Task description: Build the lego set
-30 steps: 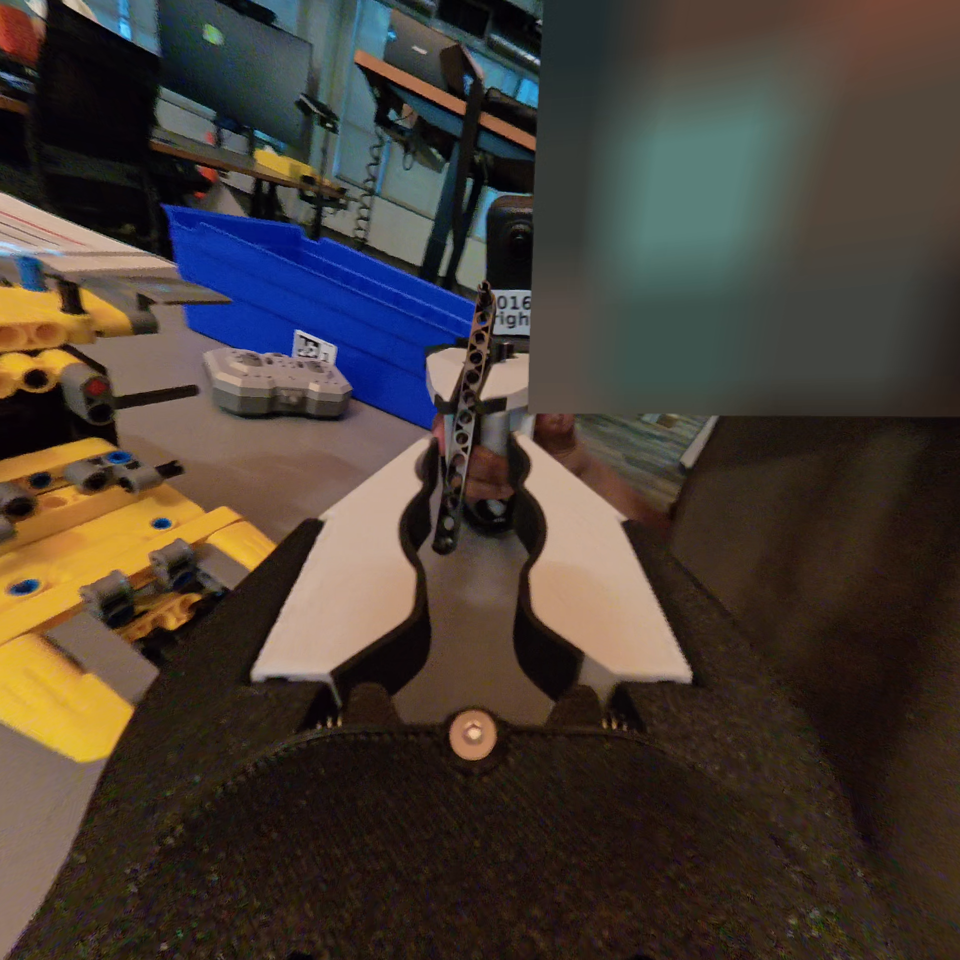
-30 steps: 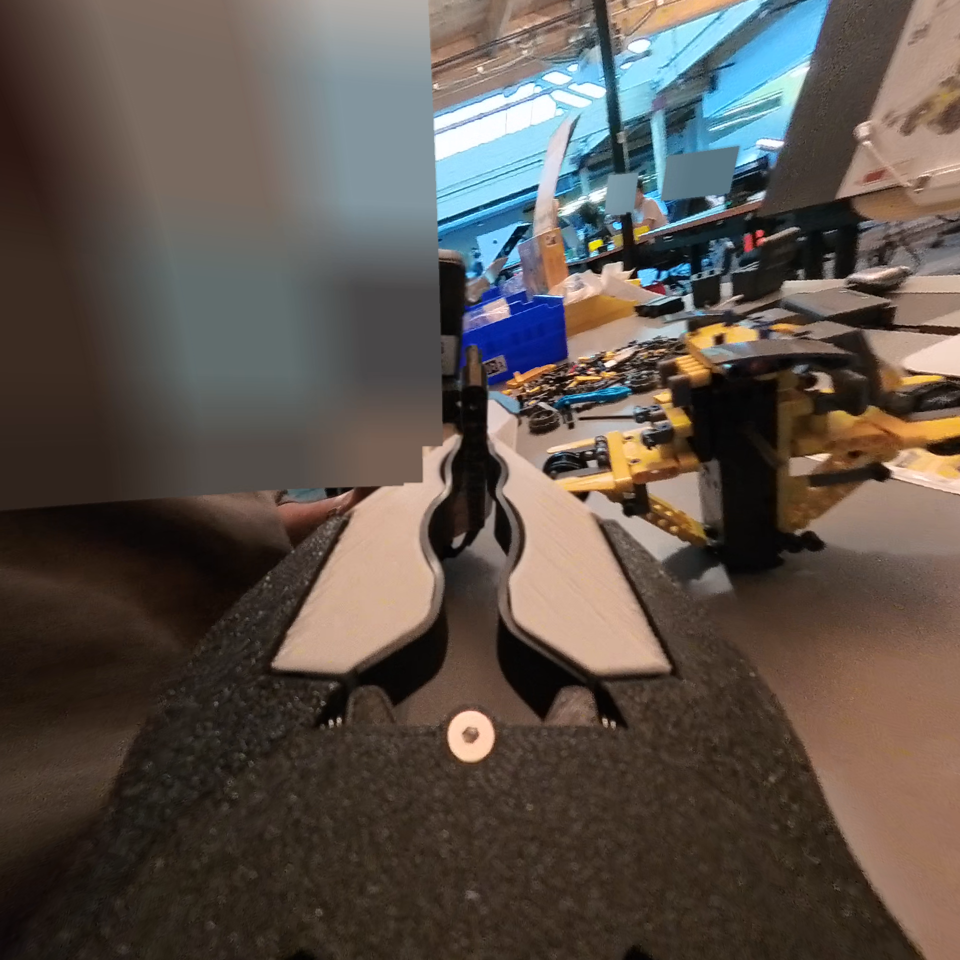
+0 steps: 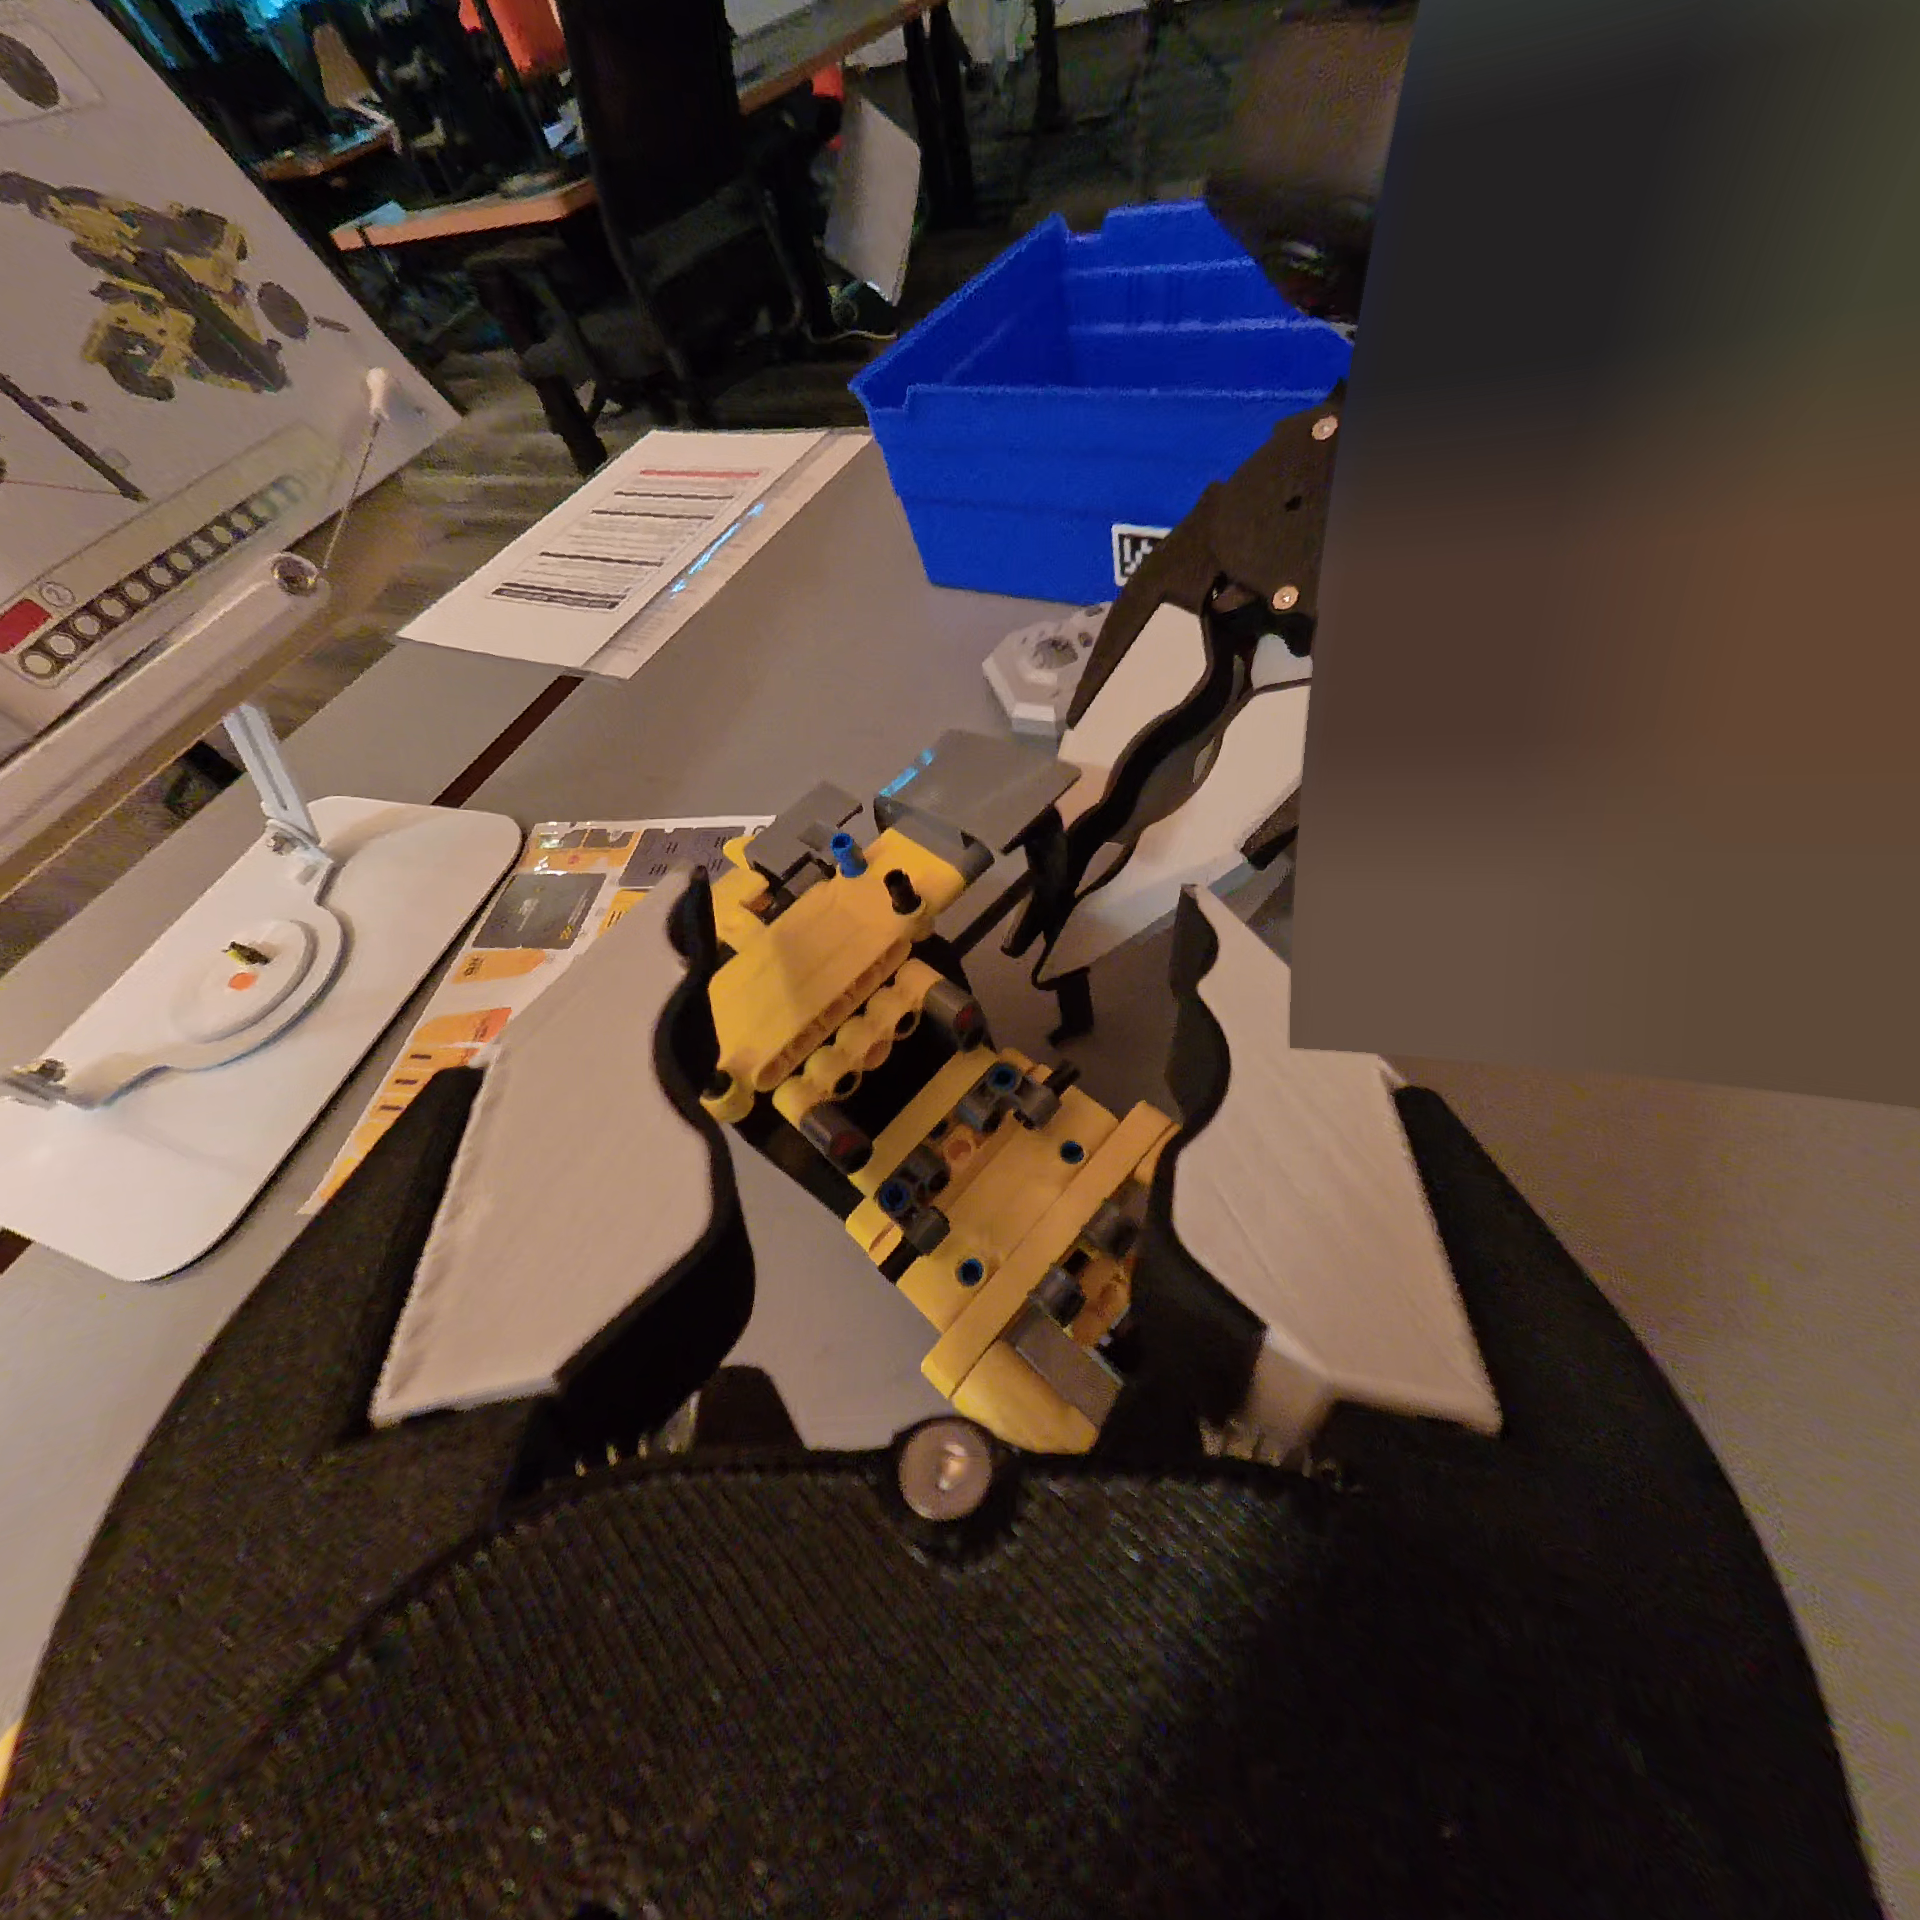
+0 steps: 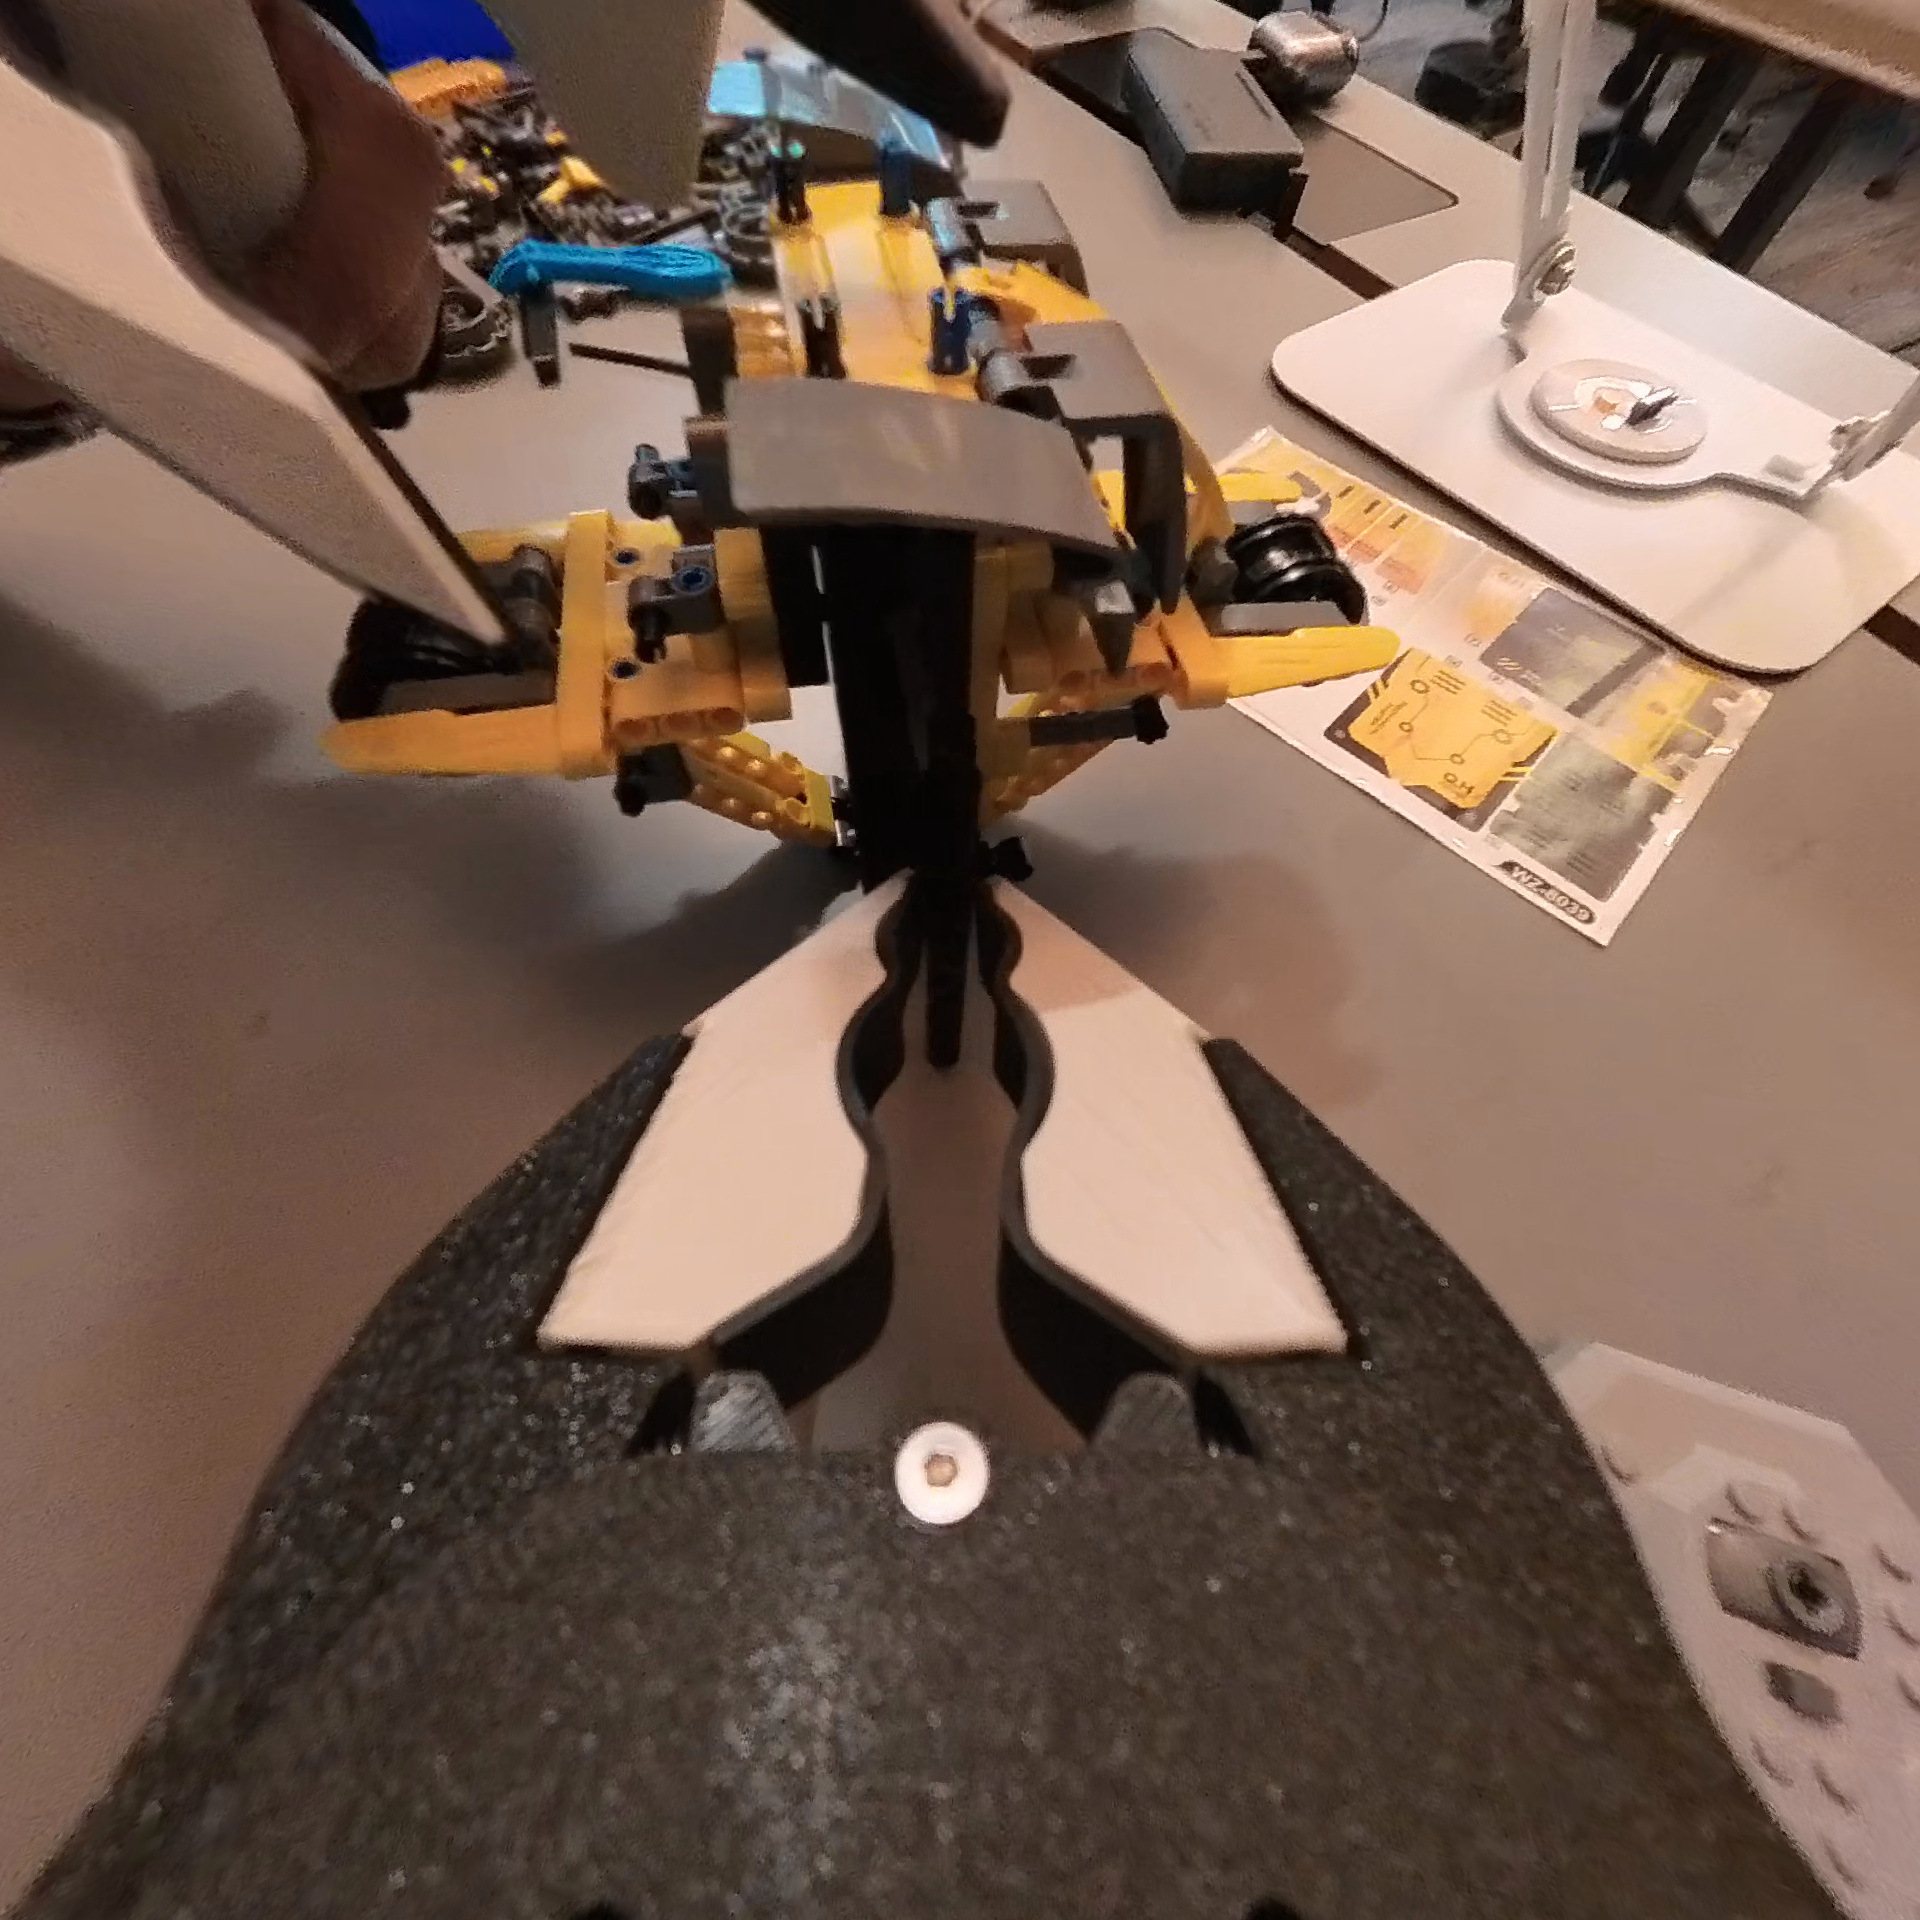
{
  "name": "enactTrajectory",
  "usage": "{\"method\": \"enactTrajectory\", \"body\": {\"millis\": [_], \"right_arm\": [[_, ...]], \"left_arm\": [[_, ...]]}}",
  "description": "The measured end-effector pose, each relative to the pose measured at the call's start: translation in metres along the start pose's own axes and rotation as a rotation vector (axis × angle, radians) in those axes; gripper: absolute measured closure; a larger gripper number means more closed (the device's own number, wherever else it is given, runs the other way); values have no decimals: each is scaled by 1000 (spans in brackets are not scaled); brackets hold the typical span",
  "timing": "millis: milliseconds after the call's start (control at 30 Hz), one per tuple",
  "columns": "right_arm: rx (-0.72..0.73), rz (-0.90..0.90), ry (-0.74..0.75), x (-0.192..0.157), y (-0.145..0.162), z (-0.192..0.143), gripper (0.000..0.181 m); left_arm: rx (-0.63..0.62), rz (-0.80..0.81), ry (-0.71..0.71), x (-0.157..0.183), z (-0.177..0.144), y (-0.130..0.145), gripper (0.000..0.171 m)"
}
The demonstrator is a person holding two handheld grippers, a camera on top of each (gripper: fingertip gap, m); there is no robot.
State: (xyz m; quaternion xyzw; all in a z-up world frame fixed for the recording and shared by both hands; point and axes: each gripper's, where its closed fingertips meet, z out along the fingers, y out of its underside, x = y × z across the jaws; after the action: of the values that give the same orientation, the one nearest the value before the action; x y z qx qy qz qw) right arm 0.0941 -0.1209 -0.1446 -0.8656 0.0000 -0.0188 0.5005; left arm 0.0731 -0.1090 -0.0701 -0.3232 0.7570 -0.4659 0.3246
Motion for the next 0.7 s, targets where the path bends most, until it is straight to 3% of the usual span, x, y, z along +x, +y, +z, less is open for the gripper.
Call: {"method": "enactTrajectory", "body": {"millis": [133,333,700], "right_arm": [[-54,9,-13,-2,15,9,163],[-50,-50,38,-1,13,8,174],[-10,-11,26,-5,4,5,174]], "left_arm": [[-7,-33,17,0,1,5,91],[-17,-46,10,-6,1,10,95],[-30,-9,-14,-2,6,12,94]]}}
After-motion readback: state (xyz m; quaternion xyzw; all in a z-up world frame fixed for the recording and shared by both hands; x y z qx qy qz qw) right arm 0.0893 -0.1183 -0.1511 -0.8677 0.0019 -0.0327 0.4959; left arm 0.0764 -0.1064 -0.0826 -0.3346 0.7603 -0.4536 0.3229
